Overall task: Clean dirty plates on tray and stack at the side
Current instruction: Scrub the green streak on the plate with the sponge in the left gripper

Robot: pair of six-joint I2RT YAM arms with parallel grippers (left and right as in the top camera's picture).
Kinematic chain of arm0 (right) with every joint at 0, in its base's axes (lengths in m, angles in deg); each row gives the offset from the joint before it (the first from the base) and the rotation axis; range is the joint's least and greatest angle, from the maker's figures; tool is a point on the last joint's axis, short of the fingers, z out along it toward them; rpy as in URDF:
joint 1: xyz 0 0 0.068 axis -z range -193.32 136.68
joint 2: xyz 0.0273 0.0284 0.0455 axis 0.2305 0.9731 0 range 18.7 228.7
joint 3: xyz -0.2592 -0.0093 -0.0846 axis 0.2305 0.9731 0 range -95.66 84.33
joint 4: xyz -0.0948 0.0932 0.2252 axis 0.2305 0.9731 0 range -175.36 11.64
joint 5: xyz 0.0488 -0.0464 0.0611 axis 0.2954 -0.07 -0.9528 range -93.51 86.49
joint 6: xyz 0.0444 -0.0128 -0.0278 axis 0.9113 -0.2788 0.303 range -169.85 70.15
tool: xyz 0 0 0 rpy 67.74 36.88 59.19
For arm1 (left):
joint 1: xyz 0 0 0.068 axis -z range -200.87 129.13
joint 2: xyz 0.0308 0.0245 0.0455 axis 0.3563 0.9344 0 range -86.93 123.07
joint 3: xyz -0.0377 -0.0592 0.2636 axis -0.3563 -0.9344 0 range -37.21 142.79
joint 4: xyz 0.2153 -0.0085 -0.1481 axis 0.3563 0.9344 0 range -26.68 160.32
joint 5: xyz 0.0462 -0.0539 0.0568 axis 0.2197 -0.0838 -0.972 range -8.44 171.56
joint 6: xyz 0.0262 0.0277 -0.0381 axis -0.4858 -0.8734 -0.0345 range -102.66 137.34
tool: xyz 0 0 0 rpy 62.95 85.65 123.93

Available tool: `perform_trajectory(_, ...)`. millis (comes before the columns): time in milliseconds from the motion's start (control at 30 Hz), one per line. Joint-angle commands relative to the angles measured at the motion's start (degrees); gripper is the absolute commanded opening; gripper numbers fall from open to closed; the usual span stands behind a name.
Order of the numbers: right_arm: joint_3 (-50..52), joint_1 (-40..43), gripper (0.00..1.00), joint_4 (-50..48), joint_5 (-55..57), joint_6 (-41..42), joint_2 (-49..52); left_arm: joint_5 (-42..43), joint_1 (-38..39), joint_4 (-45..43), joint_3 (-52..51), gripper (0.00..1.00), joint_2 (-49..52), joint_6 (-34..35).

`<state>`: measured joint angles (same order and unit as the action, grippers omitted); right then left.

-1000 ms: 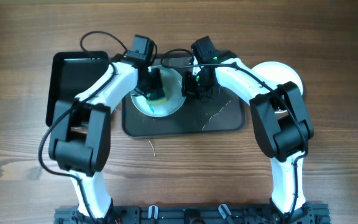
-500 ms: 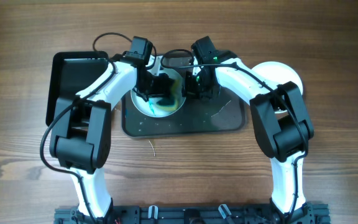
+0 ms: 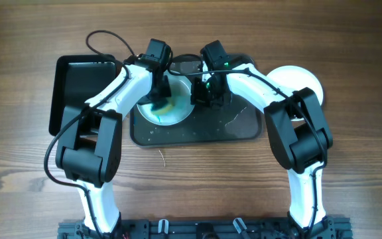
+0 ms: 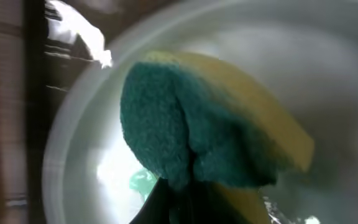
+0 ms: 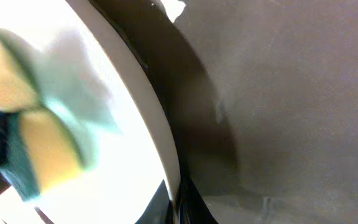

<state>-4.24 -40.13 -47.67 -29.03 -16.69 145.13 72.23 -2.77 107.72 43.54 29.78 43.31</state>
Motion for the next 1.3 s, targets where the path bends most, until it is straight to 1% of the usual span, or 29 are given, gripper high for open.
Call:
perform_trajectory(0,1.92,0.20,0.04,1.14,0.98,-1.31,1.99,-17.42,-1.70,0.63,-1.01,0.04,1.49,2.75)
perform_trajectory(133,1.92,0.20,0.04,1.11,0.98,-1.27,1.99,-17.16,-1.27,0.66,-1.01,0.04,1.49,2.32)
perform_trajectory(200,1.92,0.20,0.04,1.11,0.98,-1.29,1.99,-13.51,-0.57,0.39,-1.01,0.04,1.49,-0.35)
perform_trajectory(233,1.92,0.20,0.04,1.11,0.98,-1.29,1.99,-9.05,-0.20,0.02,-1.01,0.04,1.49,-2.45)
perform_trajectory(333,1.92,0.20,0.04,1.14,0.98,-1.29,1.99,9.42,0.57,-1.49,-1.01,0.04,1.49,-10.49)
perform_trajectory(367,1.92,0.20,0.04,1.14,0.98,-1.29,1.99,19.39,0.79,-2.14,-1.01,0.04,1.49,-13.99)
perform_trajectory(433,1.92,0.20,0.04,1.16,0.98,-1.33,1.99,31.52,0.81,-3.06,-1.01,0.04,1.49,-17.35)
perform_trajectory(467,1.92,0.20,0.04,1.14,0.98,-1.51,1.99,38.86,0.76,-4.00,-1.01,0.04,1.49,-18.49)
perform_trajectory(533,1.92,0.20,0.04,1.14,0.98,-1.49,1.99,40.81,0.74,-5.05,-1.01,0.04,1.49,-18.38)
perform_trajectory(600,1.92,0.20,0.04,1.14,0.98,-1.51,1.99,40.15,0.68,-6.29,-1.01,0.04,1.49,-18.23)
perform_trajectory(667,1.92,0.20,0.05,1.16,0.96,-1.51,1.99,36.50,0.46,-7.43,-1.01,0.04,1.49,-16.85)
perform_trajectory(767,1.92,0.20,0.04,1.16,0.96,-1.64,1.99,22.08,0.20,-8.02,-1.01,0.04,1.49,-8.44)
perform_trajectory(800,1.92,0.20,0.04,1.16,0.96,-1.66,1.99,14.97,0.13,-7.85,-1.01,0.04,1.49,-5.33)
perform_trajectory(833,1.92,0.20,0.04,1.14,0.96,-1.66,1.99,9.70,0.13,-7.67,-1.01,0.04,1.49,-3.50)
perform_trajectory(900,1.92,0.20,0.04,1.14,0.96,-1.64,1.99,0.90,0.15,-7.26,-1.01,0.04,1.49,-1.31)
perform_trajectory(1000,1.92,0.20,0.04,1.09,0.96,-1.60,1.99,-7.48,0.15,-6.01,-1.01,0.04,1.49,0.07)
perform_trajectory(1067,1.92,0.20,0.04,1.07,0.96,-1.55,1.99,-11.15,0.28,-4.17,-1.01,0.04,1.49,1.84)
perform_trajectory(1133,1.92,0.20,0.04,0.98,0.96,-1.57,1.99,-12.79,0.50,-2.10,-1.01,0.04,1.49,3.08)
perform_trajectory(1200,1.92,0.20,0.04,0.87,0.96,-1.53,1.99,-12.59,1.05,-0.72,-1.01,0.04,1.49,3.04)
perform_trajectory(1267,1.92,0.17,0.04,0.90,0.94,-1.51,1.99,-10.69,1.99,0.57,-1.01,0.04,1.49,2.78)
